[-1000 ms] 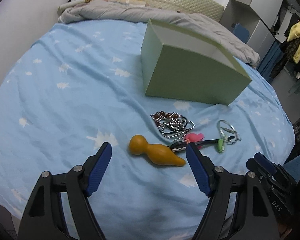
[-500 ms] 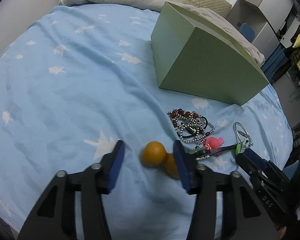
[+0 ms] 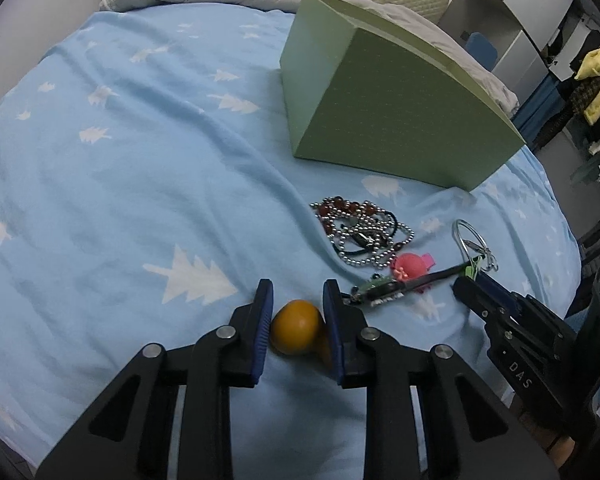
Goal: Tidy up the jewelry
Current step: 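Grasp the orange gourd-shaped object with the left tool while the right tool grasps the green tag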
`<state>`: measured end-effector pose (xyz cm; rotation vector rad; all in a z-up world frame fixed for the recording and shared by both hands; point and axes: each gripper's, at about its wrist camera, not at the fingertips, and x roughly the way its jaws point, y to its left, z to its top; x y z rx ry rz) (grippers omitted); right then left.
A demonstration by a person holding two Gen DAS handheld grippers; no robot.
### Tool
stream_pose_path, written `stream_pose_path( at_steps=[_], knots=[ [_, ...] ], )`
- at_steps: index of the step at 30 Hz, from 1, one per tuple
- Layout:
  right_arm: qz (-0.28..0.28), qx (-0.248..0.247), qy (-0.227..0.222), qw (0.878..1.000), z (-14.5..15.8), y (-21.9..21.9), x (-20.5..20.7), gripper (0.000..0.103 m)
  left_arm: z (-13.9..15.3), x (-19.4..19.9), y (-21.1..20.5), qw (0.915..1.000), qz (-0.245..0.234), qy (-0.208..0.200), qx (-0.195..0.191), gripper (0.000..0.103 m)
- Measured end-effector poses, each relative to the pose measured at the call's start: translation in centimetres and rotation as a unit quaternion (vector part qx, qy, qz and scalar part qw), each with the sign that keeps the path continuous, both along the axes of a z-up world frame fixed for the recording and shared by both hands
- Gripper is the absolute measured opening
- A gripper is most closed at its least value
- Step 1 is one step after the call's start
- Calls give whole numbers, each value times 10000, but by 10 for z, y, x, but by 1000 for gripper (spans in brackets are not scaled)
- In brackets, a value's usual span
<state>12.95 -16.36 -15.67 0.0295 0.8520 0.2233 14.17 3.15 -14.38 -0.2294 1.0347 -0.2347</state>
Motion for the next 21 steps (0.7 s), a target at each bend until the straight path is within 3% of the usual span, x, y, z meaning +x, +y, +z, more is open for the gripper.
stream_pose_path(
  at_steps=[21],
  knots=[
    [-145, 51, -535, 9985, 55, -10, -57, 21, 60, -35, -9, 9975, -187, -622, 261, 25]
  ],
)
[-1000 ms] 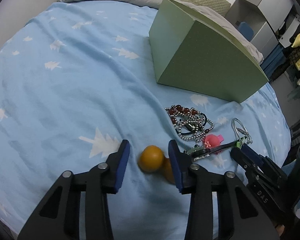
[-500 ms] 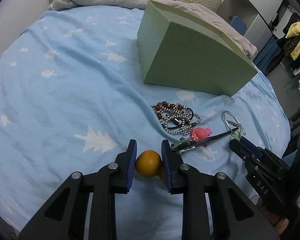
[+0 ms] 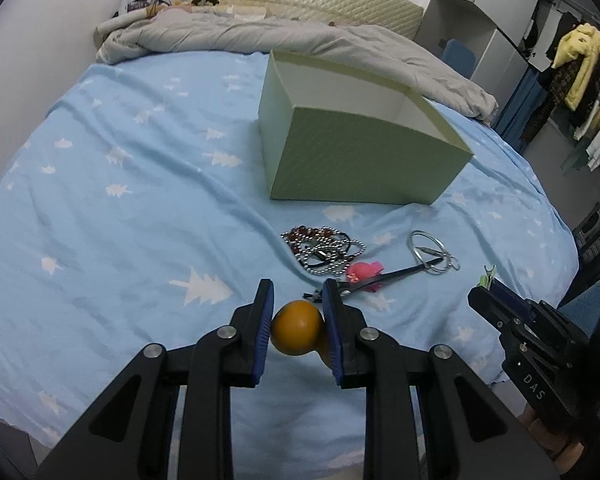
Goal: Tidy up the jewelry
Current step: 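Grasp the orange gourd-shaped object with the left tool while the right tool grasps the green tag, then carry the orange object with the left tool while the right tool carries the green tag to the box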
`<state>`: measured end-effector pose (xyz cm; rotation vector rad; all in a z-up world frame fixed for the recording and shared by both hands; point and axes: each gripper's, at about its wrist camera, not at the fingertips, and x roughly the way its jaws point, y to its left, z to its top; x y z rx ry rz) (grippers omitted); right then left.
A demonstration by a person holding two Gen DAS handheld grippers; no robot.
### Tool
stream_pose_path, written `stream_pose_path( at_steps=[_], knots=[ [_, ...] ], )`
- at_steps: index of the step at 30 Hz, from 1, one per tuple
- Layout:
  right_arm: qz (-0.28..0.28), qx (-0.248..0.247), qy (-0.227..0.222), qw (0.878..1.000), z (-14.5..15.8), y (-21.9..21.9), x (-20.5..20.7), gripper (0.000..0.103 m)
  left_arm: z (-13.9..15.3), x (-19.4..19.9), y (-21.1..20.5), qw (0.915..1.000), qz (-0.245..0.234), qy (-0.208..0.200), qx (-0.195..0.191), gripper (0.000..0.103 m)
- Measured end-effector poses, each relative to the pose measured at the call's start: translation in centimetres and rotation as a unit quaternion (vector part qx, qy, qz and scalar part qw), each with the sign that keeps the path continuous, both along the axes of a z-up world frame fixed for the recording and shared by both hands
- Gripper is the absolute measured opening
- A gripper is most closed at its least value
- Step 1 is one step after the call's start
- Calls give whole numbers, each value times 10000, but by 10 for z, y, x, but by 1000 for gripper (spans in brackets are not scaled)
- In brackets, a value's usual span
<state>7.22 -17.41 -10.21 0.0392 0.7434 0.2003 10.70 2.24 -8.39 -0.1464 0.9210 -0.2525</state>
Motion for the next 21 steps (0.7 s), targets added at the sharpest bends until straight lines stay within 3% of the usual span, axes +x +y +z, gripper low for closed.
stream_pose_path(
  at_steps=[13, 21],
  knots=[
    [-84, 61, -224, 9997, 35, -13, -34, 21, 29, -21, -19, 9997, -150, -213, 46, 25],
    [-123, 102, -460, 9988, 49, -14, -26, 21, 43, -10, -25, 9991, -187, -377, 64, 25]
  ],
)
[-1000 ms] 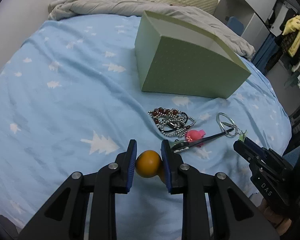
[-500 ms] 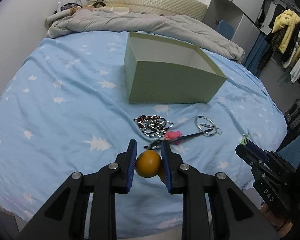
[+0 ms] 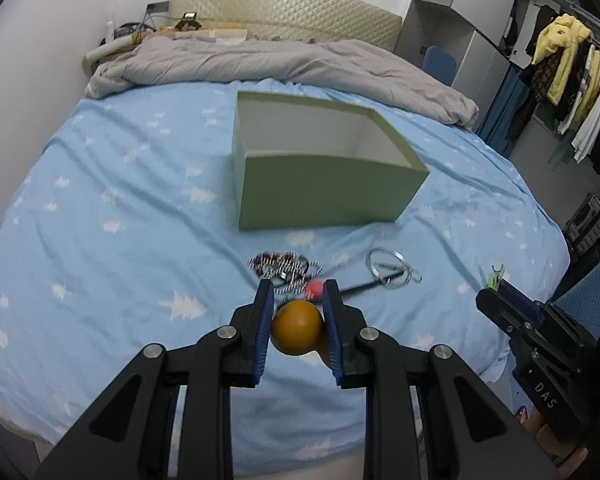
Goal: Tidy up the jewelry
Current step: 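Carry the orange object with the left tool while the right tool carries the green tag to the box, then release the orange object into the box with the left tool while the right tool releases the tag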
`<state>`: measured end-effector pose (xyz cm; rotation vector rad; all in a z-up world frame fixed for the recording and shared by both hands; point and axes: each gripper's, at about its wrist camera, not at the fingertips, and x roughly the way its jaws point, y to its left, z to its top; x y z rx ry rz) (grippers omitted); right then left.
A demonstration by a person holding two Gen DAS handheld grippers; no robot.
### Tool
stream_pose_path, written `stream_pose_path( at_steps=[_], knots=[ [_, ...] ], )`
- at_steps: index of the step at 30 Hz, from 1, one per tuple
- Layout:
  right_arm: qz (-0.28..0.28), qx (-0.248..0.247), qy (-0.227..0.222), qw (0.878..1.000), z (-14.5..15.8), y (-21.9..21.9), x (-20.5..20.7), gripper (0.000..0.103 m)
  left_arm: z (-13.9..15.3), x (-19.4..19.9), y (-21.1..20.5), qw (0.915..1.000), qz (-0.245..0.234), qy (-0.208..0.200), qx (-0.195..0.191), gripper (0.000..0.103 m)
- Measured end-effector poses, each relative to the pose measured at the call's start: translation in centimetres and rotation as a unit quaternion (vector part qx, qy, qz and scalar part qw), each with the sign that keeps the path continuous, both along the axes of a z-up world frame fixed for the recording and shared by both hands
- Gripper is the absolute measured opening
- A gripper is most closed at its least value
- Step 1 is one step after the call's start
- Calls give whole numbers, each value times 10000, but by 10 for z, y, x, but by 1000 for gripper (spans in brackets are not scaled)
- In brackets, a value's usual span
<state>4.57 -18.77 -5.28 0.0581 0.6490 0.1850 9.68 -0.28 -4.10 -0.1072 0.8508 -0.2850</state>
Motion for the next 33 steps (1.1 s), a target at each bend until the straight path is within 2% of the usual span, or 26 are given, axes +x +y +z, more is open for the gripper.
stream_pose_path(
  at_steps=[11, 15, 18, 20, 27, 28, 33],
  knots=[
    [-125, 24, -312, 9994, 32, -8, 34, 22, 34, 43, -14, 9993, -135, -353, 41, 25],
    [-23, -26, -351, 9994, 48, -8, 58, 22, 46, 65, -14, 9992, -79, -397, -48, 25],
    [-6, 3, -358, 9994, 53, -8, 68, 22, 55, 82, -17, 9986, -44, -518, 53, 25],
    [43, -17, -355, 9994, 58, -5, 89, 22, 58, 95, -17, 9986, -11, -531, 56, 25],
    [123, -18, -186, 9997, 53, 0, 140, 22, 50, 141, -18, 9992, 90, -373, 101, 25],
    [137, -35, -94, 9999, 48, 0, 159, 22, 46, 149, -18, 9993, 105, -335, 107, 25],
    [162, -82, 137, 9997, 31, 2, 194, 22, 28, 177, -17, 9996, 153, -138, 192, 25]
  ],
)
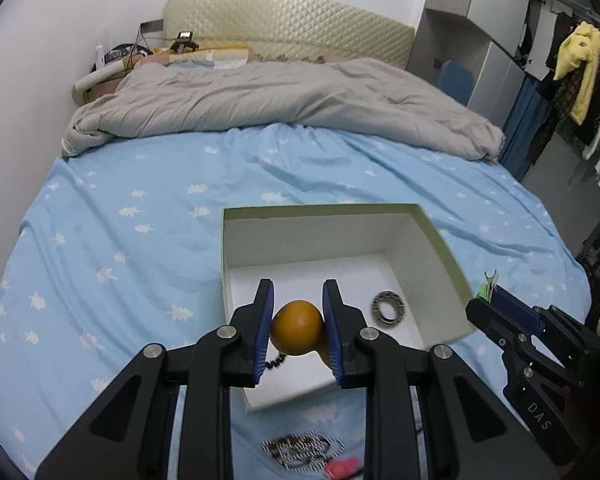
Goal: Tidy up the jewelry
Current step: 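Release the orange object into the box with the left tool while the right tool releases the tag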
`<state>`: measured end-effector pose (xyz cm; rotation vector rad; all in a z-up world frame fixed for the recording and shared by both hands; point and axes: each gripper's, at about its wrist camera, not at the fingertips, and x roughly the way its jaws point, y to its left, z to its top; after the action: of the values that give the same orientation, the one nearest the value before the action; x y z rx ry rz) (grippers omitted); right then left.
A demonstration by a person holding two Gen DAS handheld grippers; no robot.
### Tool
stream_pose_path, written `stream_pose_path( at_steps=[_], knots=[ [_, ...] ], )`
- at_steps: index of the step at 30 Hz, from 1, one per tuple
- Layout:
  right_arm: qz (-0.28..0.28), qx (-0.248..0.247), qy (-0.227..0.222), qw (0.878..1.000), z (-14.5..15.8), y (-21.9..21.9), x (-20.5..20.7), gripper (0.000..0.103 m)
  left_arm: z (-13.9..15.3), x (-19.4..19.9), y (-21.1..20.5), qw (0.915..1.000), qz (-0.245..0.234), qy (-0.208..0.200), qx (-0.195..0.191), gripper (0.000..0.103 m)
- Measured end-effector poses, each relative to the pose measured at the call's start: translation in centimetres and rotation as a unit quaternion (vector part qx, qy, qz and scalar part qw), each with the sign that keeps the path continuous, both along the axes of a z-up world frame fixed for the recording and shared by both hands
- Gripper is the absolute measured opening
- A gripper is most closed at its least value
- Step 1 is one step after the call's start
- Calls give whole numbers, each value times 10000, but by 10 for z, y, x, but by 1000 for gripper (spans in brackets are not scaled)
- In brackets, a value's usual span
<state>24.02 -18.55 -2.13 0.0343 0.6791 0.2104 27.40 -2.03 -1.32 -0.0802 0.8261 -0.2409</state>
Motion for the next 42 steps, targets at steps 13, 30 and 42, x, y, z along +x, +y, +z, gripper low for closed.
stream_pose_path(
  at_steps=[13, 30, 42],
  knots=[
    [-122, -16, 399, 9991, -41, 0, 51, 22, -42, 34, 4, 9992, 125, 383, 71, 26],
    [-218, 225, -43, 9995, -1, -10, 13, 37, -5, 3, 8, 9996, 256, -21, 98, 79],
    [-260, 320, -518, 9978, 44, -15, -57, 37, 44, -68, 17, 9981, 290, -544, -5, 79]
  ],
)
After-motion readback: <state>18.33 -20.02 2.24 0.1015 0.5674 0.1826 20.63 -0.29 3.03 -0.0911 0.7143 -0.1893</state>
